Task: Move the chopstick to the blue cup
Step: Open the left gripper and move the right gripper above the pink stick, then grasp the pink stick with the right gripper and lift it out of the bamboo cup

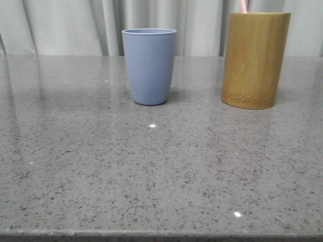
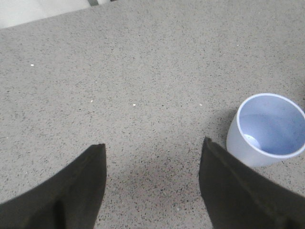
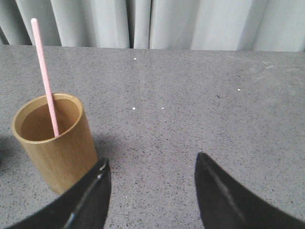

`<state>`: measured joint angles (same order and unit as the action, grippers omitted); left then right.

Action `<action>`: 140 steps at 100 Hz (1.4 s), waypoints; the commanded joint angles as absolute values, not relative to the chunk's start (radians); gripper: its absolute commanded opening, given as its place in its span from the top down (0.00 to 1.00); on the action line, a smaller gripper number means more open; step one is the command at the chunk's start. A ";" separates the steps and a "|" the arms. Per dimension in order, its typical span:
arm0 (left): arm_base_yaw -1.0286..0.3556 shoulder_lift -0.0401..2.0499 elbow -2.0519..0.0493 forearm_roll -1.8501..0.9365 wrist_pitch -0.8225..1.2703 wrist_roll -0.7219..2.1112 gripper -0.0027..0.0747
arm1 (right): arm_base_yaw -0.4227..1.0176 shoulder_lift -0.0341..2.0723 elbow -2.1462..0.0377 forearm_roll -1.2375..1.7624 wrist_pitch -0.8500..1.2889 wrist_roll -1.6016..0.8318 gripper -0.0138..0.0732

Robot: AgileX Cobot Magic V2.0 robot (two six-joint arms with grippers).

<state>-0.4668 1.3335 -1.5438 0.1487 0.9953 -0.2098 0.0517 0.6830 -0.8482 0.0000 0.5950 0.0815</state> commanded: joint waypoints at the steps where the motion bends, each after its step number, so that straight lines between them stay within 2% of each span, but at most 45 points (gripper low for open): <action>1: -0.473 1.213 -1.459 0.168 0.860 -0.231 0.42 | 0.062 0.696 -0.885 0.000 0.514 0.079 0.37; 29: -0.473 0.966 -1.162 0.170 0.801 -0.258 0.42 | 0.109 0.776 -0.927 0.034 0.526 0.079 0.37; 57: -0.473 0.801 -1.003 0.167 0.780 -0.258 0.42 | 0.181 0.937 -1.067 0.060 0.532 0.079 0.37; 99: -0.473 0.755 -0.970 0.167 0.762 -0.258 0.42 | 0.336 1.262 -1.333 0.060 0.535 0.078 0.37; 140: -0.473 0.755 -0.970 0.167 0.745 -0.258 0.42 | 0.339 1.449 -1.458 0.038 0.489 0.078 0.37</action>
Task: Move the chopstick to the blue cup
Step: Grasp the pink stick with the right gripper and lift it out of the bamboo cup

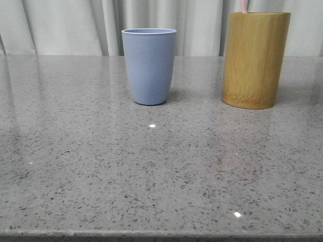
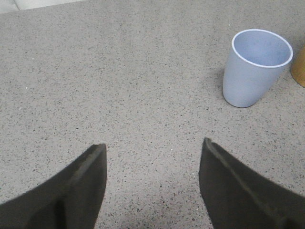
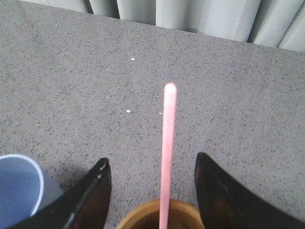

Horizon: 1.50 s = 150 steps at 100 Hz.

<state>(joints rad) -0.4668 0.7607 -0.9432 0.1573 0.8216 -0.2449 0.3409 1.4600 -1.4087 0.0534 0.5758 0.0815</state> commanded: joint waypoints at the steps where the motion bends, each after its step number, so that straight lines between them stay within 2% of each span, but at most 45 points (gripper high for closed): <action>1: -0.473 0.755 -0.970 0.167 0.745 -0.258 0.42 | 0.339 1.451 -1.458 0.038 0.488 0.078 0.37; 41: -0.473 0.755 -0.970 0.167 0.745 -0.258 0.42 | 0.339 1.517 -1.468 0.000 0.421 0.078 0.38; 67: -0.473 0.755 -0.970 0.167 0.745 -0.258 0.42 | 0.339 1.522 -1.468 0.000 0.412 0.078 0.65; 81: -0.473 0.755 -0.970 0.167 0.745 -0.258 0.42 | 0.339 1.522 -1.468 0.000 0.409 0.078 0.73; 141: -0.473 0.755 -0.970 0.167 0.745 -0.258 0.42 | 0.339 1.521 -1.469 0.000 0.398 0.078 0.74; 150: -0.473 0.755 -0.970 0.167 0.745 -0.258 0.42 | 0.339 1.521 -1.469 0.000 0.399 0.078 0.78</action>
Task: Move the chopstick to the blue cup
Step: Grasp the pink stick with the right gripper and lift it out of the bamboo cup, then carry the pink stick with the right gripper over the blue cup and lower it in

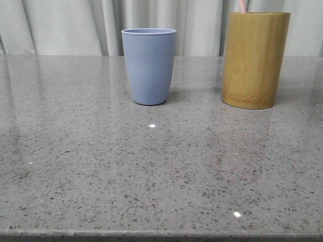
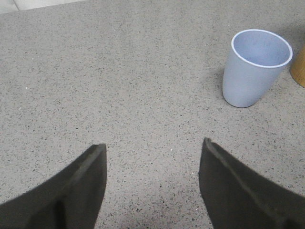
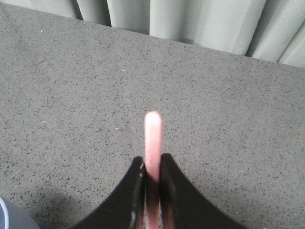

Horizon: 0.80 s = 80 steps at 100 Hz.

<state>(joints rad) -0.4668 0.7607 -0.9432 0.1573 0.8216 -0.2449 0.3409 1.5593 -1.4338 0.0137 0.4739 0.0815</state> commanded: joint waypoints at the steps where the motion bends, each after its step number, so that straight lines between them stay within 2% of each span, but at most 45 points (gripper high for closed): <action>1: -0.473 0.755 -0.970 0.167 0.745 -0.258 0.42 | 0.339 1.521 -1.469 0.000 0.399 0.078 0.79; 22: -0.473 0.755 -0.970 0.167 0.745 -0.258 0.42 | 0.339 1.516 -1.469 0.000 0.398 0.078 0.90; 48: -0.473 0.755 -0.970 0.167 0.745 -0.258 0.42 | 0.339 1.445 -1.495 -0.028 0.398 0.078 0.90; 80: -0.473 0.755 -0.970 0.167 0.745 -0.258 0.42 | 0.368 1.384 -1.654 -0.041 0.436 0.078 0.90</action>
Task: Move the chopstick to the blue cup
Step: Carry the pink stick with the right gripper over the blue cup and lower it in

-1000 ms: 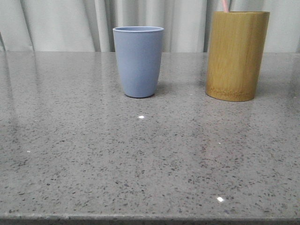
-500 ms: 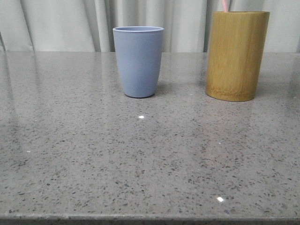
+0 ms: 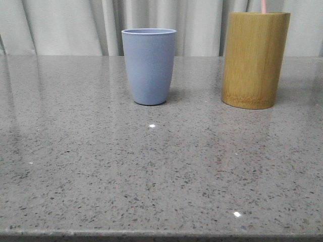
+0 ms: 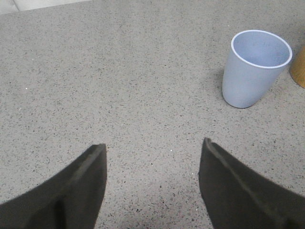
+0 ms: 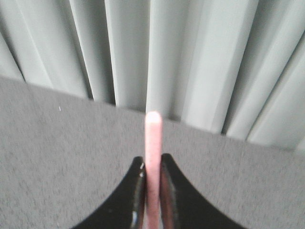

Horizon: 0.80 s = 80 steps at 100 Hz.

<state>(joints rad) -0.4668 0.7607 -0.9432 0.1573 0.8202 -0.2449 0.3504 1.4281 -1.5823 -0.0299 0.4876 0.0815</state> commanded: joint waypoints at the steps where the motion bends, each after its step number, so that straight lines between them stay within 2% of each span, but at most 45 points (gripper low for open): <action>1: -0.473 0.755 -0.970 0.167 0.745 -0.258 0.42 | 0.370 1.384 -1.658 -0.041 0.436 0.078 0.90; 20: -0.473 0.755 -0.970 0.167 0.745 -0.258 0.42 | 0.438 1.384 -1.739 -0.040 0.433 0.075 0.90; 51: -0.473 0.755 -0.970 0.167 0.745 -0.258 0.42 | 0.570 1.442 -1.747 0.024 0.329 0.075 0.90; 80: -0.473 0.755 -0.970 0.167 0.744 -0.258 0.42 | 0.607 1.535 -1.746 0.052 0.300 0.075 0.90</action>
<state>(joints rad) -0.4668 0.7607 -0.9432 0.1573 0.8179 -0.2449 0.6038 1.5538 -1.7149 0.0482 0.3942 0.0815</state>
